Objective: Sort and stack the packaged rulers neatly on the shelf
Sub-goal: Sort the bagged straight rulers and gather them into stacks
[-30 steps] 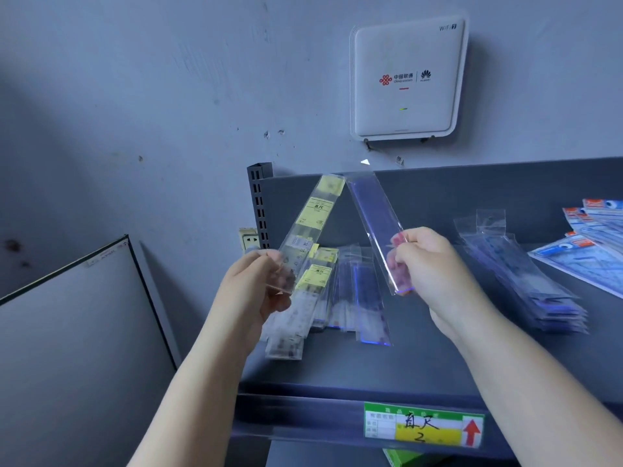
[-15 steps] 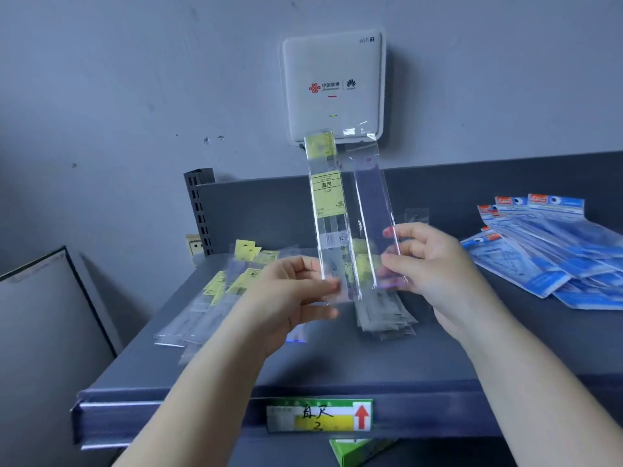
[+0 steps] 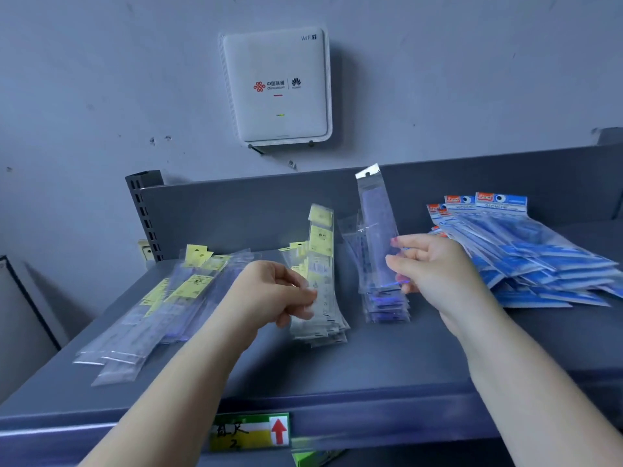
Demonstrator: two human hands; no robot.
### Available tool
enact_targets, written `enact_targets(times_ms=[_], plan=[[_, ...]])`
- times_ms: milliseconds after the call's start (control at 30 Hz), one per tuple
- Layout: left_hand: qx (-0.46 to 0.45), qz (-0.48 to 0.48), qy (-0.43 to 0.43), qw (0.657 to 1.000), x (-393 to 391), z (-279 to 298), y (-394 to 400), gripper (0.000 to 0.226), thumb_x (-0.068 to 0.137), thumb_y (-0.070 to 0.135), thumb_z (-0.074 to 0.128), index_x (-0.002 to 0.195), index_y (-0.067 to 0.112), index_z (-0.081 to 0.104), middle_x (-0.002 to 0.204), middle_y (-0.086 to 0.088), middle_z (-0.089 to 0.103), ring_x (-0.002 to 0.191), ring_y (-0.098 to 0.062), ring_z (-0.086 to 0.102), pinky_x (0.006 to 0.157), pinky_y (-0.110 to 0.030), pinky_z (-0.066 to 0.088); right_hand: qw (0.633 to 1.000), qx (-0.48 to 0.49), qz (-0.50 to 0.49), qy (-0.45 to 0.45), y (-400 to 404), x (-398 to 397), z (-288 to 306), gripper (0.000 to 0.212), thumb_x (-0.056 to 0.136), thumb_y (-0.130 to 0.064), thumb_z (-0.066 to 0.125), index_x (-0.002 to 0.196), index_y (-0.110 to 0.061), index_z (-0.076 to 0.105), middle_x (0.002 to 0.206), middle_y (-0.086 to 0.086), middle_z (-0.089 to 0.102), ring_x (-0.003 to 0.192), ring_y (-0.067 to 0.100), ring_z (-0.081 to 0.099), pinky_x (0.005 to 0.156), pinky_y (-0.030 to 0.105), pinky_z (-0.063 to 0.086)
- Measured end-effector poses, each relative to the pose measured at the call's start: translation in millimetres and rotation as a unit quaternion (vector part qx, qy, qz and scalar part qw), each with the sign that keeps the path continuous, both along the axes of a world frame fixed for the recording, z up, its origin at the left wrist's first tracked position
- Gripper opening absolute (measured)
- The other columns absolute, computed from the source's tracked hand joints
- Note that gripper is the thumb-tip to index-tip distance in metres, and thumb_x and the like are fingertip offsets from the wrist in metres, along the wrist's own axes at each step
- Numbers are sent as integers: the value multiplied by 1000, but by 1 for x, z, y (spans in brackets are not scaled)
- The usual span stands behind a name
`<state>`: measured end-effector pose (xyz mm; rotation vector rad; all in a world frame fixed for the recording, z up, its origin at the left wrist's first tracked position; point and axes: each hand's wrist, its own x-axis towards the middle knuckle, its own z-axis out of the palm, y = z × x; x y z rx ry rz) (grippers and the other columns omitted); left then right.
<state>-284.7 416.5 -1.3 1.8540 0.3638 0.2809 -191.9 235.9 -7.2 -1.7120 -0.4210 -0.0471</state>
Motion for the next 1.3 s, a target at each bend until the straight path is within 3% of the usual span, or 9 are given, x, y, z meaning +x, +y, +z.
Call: enact_targets(times_ms=[133, 300, 433, 600, 767, 867, 1000, 1167, 1300], plan=[[65, 36, 15, 997, 5, -4, -4, 9, 81, 0, 68, 83, 0, 59, 57, -11, 63, 34, -9, 53, 33, -14, 31, 997, -67, -21, -44, 2, 4, -6, 30, 87, -9, 60, 117, -10, 60, 68, -2, 60, 48, 14, 51, 58, 21, 45], [137, 51, 36, 989, 11, -12, -3, 21, 81, 11, 69, 99, 6, 60, 42, -2, 58, 25, -9, 38, 32, -11, 29, 973, -203, -69, -90, 4, 7, -12, 40, 88, -22, 60, 126, -14, 53, 86, 1, 61, 88, 18, 54, 71, 25, 37], [179, 52, 37, 982, 10, -15, -2, 28, 81, 17, 71, 104, 11, 57, 43, -1, 58, 24, -8, 37, 32, -11, 30, 959, -260, -79, -83, 2, 6, -14, 34, 89, -25, 55, 122, -17, 53, 94, -2, 56, 87, 17, 51, 70, 26, 37], [224, 38, 39, 973, 6, -19, -2, 24, 86, 24, 64, 106, 13, 56, 46, 1, 58, 24, -4, 38, 34, -11, 31, 951, -277, -92, -102, 2, 2, -13, 23, 91, -25, 50, 113, -19, 55, 82, -7, 51, 88, 19, 51, 69, 28, 38], [301, 71, -18, 951, -14, -14, 17, 18, 86, 30, 60, 102, 21, 59, 57, 5, 60, 50, -7, 53, 58, -25, 42, 936, -273, -99, -200, 9, -17, -4, 17, 90, -28, 53, 106, -21, 56, 68, -9, 44, 78, 19, 48, 65, 28, 35], [349, 134, -30, 927, -37, -11, 46, 15, 84, 26, 63, 98, 22, 60, 63, 5, 56, 58, -8, 50, 56, -21, 36, 932, -255, -54, -251, 25, -37, 4, 12, 86, -28, 60, 97, -24, 57, 62, -9, 41, 70, 14, 43, 57, 25, 32], [367, 214, 23, 905, -68, -18, 92, 27, 81, 33, 66, 104, 20, 61, 83, 7, 58, 68, -12, 51, 62, -27, 37, 946, -236, 39, -217, 60, -62, 6, 12, 83, -31, 64, 88, -26, 55, 63, -8, 48, 62, 3, 45, 55, 14, 33], [389, 219, 65, 892, -83, -28, 114, 39, 82, 36, 66, 115, 17, 59, 105, 0, 56, 96, -20, 53, 76, -27, 36, 932, -273, 101, -215, 112, -87, 2, 18, 86, -37, 61, 96, -22, 56, 74, -9, 52, 76, 12, 50, 64, 24, 37], [423, 221, 68, 876, -81, -29, 121, 41, 83, 41, 63, 117, 17, 58, 113, -3, 57, 108, -23, 52, 85, -32, 42, 902, -369, 110, -194, 143, -97, -2, 42, 86, -48, 58, 111, -14, 56, 104, 0, 56, 99, 19, 54, 75, 28, 43]])
